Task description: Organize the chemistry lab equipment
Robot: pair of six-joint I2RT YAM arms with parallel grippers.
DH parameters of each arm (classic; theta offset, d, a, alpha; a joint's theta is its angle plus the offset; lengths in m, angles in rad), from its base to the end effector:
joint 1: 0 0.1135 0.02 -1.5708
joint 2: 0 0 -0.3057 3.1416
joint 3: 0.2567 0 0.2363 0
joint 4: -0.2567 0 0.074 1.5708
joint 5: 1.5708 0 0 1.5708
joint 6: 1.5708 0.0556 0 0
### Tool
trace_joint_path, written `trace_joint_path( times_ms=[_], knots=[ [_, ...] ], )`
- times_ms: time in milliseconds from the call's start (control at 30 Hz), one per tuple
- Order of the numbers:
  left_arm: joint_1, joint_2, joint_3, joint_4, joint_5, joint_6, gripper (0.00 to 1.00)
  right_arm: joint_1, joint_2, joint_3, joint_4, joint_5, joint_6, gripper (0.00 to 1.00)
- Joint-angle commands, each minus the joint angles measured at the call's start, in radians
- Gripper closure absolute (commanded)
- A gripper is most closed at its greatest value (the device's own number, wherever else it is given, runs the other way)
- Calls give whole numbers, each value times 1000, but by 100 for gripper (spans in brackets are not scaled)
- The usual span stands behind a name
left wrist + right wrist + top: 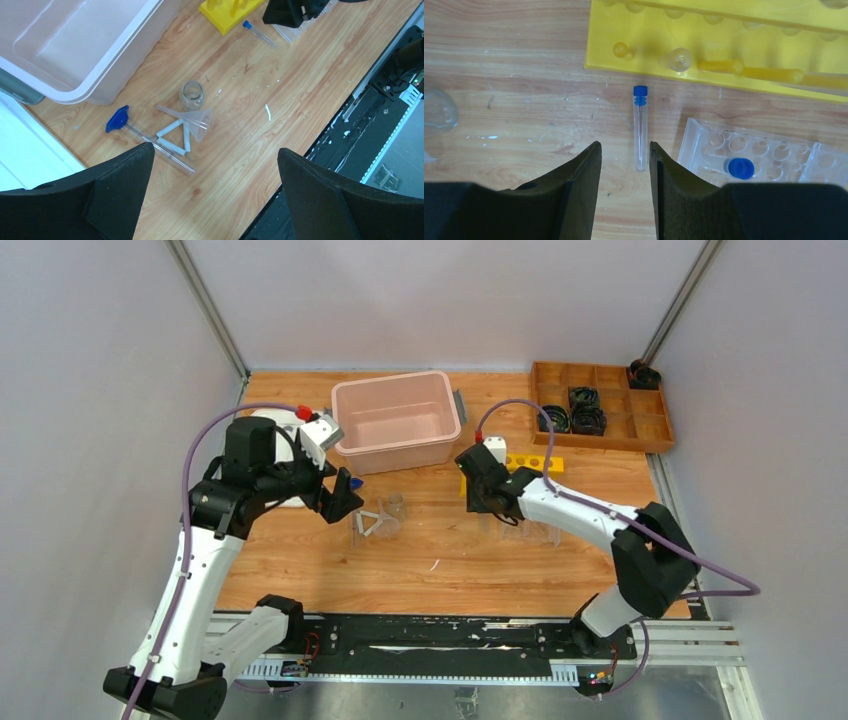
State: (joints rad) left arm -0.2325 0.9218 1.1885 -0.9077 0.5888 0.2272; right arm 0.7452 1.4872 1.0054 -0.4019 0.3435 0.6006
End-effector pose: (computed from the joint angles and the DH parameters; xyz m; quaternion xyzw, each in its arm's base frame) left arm 0.1255 -0.0614 0.4033 0.3216 0.8033 -0.2605 0.4284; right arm 0.2368 0.1930 0.2677 -0.0096 0.9294 0.0810 0.3598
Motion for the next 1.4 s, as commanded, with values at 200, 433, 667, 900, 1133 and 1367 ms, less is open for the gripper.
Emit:
trace_joint_path(
  times_ms=[200,433,667,900,1133,1367],
  knots=[
    [-5,-28,-18,-22,-85,29,0,9,165,16,102,61,-20,55],
    [-5,-37,-28,-22,-87,49,0,10,209,-33,158,92,-1,57],
    [-5,-24,-14,-22,-51,52,0,9,240,-58,170,84,17,59],
    [-5,-31,-1,-22,-35,58,0,26,207,-81,198,5,45,92],
    [-5,-35,-10,-22,49,-15,1,77,45,-32,185,-74,96,100],
    [-5,-10,2,-14,136,-126,0,176,-105,94,241,-96,166,100]
  ],
)
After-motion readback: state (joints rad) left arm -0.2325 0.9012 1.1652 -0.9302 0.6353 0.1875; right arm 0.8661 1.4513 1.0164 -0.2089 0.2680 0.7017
